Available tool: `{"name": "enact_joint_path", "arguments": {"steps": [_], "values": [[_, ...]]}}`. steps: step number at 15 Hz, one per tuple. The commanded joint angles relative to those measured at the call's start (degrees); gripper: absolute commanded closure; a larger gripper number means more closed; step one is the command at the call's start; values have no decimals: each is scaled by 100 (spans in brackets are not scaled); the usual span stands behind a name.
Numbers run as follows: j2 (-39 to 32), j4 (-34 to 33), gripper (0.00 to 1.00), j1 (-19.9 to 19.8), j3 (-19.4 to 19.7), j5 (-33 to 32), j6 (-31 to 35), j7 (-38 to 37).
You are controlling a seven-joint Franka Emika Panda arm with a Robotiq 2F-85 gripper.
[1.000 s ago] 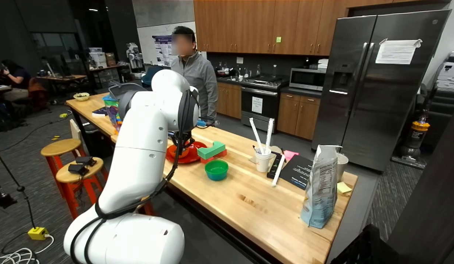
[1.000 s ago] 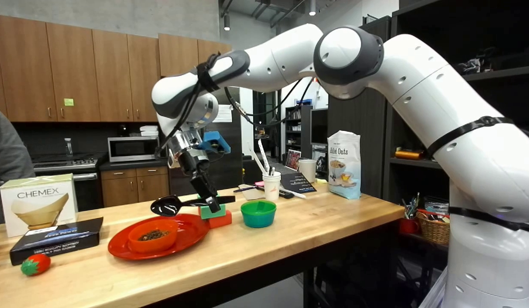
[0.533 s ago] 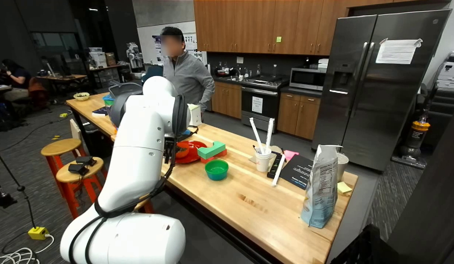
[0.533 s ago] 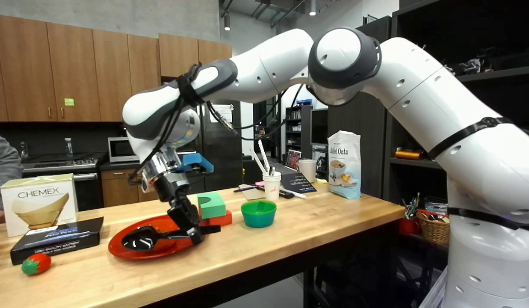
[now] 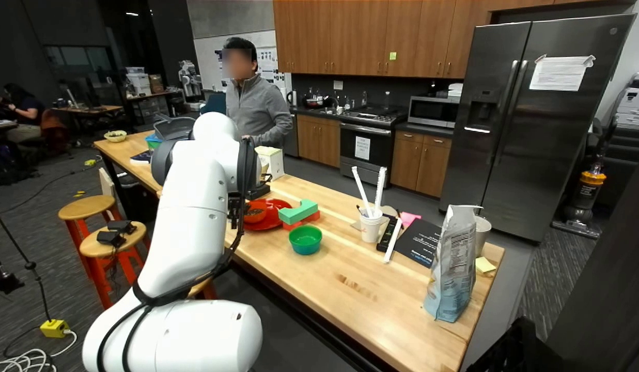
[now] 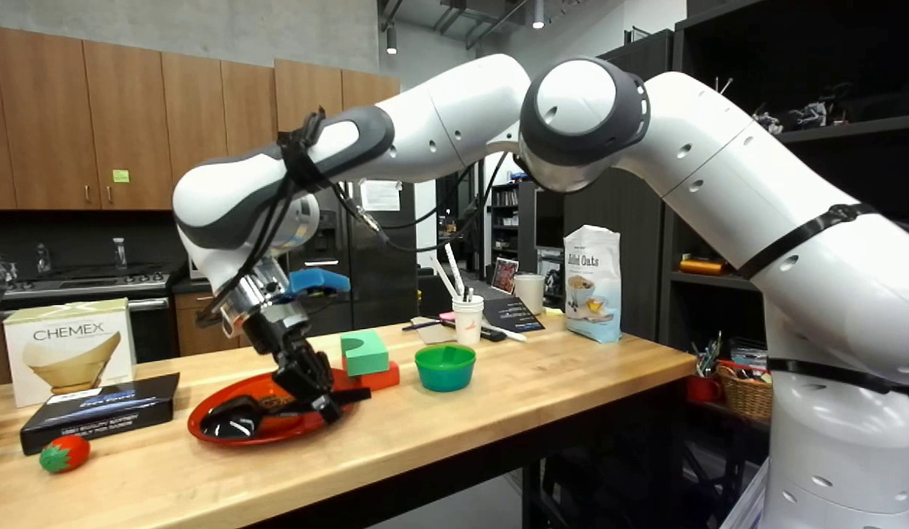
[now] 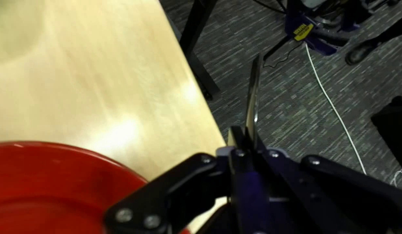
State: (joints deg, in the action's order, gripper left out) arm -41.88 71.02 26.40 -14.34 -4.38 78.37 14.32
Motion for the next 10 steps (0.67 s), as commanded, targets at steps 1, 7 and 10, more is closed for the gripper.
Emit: {"name": "enact_joint_path", "arguments": {"steps": [1, 7, 10], "values": [[378, -450, 99, -375, 152, -333, -778, 241], [449, -1158, 99, -727, 266, -569, -1301, 604], [244, -1265, 99, -813, 242, -491, -1247, 830]]}}
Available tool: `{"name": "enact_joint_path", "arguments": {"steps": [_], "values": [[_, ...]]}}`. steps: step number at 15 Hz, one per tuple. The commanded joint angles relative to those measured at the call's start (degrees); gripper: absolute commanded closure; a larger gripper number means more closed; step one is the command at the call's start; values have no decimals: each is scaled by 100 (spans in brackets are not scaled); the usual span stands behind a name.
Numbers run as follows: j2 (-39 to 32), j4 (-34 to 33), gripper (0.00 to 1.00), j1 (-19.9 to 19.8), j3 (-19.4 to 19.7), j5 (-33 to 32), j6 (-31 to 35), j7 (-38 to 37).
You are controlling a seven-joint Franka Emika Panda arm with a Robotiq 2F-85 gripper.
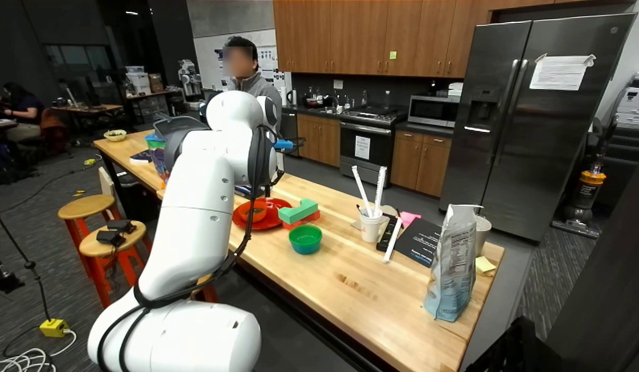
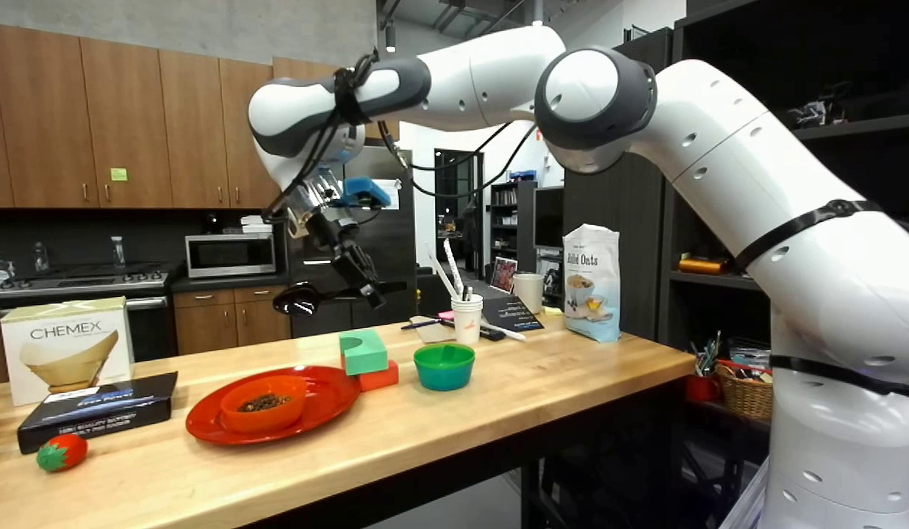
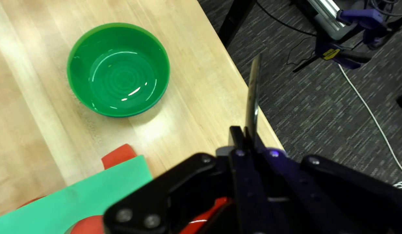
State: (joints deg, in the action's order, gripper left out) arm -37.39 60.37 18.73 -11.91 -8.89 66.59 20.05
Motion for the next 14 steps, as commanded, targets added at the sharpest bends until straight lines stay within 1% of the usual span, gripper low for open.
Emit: {"name": "enact_joint_path", "arguments": {"steps": [1, 9, 14], "values": [[-262, -206, 99, -70, -4, -16, -57, 338], [-725, -474, 99, -171, -16, 22, 13, 917], [-921, -765, 99, -153, -28, 38, -14, 1162]]}}
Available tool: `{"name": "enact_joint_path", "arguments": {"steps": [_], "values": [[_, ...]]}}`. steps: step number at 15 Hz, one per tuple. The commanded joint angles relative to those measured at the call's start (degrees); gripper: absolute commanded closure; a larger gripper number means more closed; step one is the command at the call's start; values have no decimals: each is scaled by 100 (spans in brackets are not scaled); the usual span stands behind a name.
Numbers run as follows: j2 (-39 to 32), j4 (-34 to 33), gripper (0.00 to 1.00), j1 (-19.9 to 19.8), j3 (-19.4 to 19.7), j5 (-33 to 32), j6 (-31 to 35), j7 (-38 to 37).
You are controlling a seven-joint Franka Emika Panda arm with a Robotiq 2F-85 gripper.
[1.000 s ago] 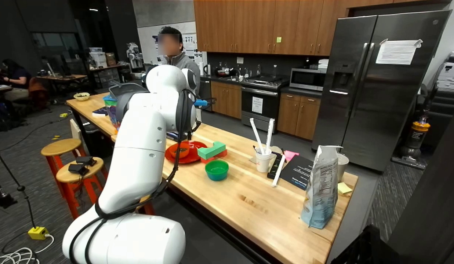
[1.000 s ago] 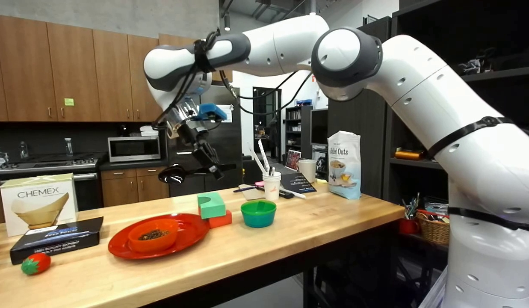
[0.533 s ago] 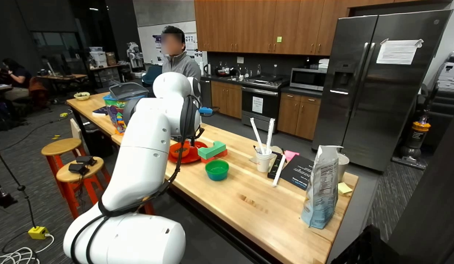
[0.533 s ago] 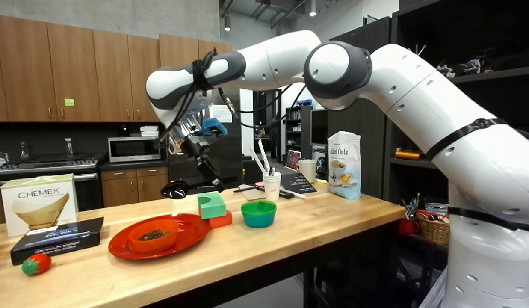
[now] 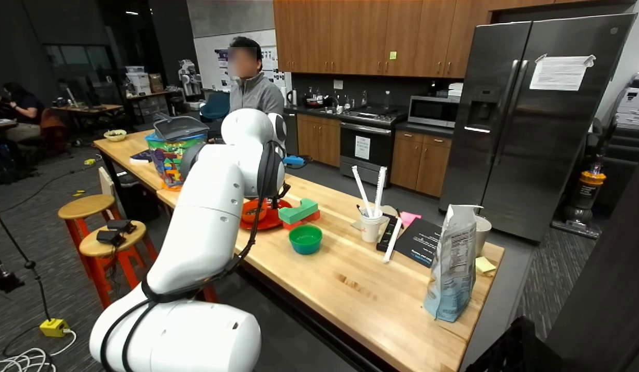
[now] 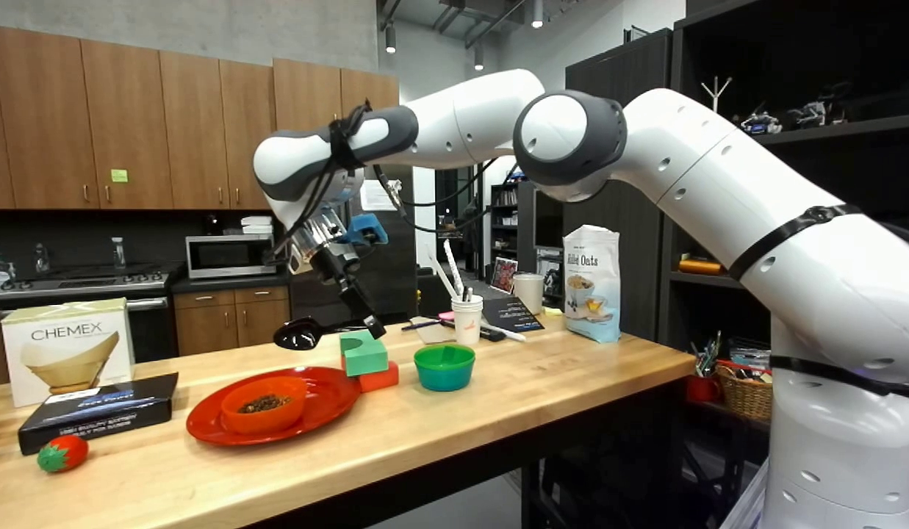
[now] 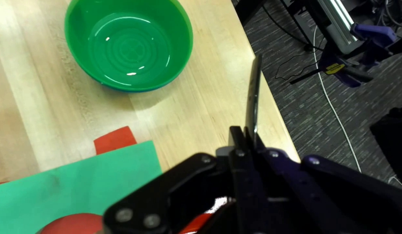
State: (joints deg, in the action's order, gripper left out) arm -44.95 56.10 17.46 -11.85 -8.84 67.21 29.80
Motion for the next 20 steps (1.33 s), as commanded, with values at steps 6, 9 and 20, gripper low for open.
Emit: {"name": "enact_joint_path", "arguments": {"steps": [6, 9, 20], "values": [[-433, -696, 99, 9, -77, 60, -168, 446], [-546, -825, 99, 2, -126, 127, -175, 573], [-887, -1114, 99, 75, -223, 397, -394, 690]]}}
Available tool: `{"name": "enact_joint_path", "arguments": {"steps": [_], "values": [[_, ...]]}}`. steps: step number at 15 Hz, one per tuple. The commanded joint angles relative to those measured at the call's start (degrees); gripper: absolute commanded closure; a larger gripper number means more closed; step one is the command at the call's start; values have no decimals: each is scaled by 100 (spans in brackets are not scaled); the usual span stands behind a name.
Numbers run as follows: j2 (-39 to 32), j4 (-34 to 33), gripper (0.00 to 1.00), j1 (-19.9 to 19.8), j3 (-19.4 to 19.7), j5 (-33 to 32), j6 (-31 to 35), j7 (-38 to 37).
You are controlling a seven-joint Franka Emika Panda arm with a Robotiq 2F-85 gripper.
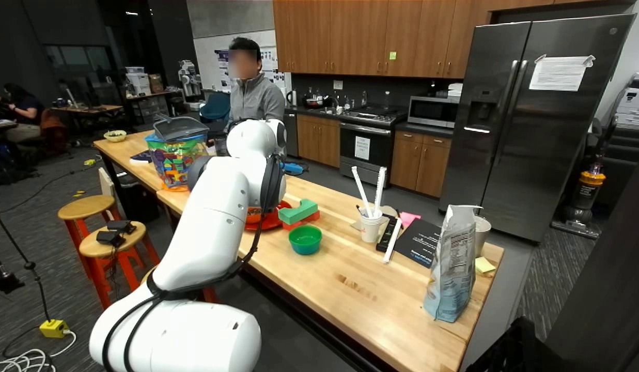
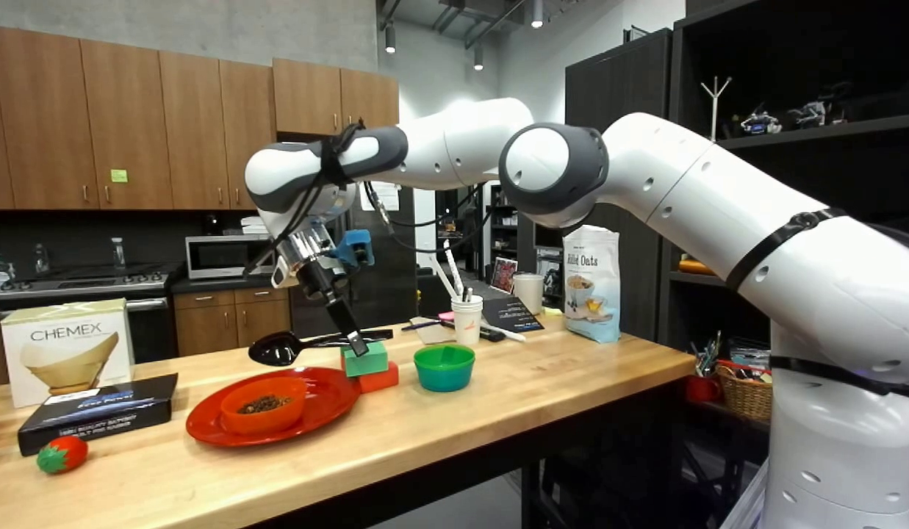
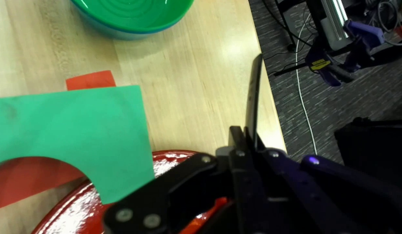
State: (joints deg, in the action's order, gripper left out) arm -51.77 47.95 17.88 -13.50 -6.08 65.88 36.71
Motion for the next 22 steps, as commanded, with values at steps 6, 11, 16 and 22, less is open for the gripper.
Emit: {"name": "enact_joint_path", "arguments": {"steps": [6, 11, 16, 22], "values": [[-487, -480, 99, 103, -23, 278, -889, -123], [-603, -636, 99, 187, 11, 147, -1088, -105], [-620, -775, 99, 275, 13, 52, -910, -49], [-644, -954, 99, 441, 134, -346, -715, 12]]}}
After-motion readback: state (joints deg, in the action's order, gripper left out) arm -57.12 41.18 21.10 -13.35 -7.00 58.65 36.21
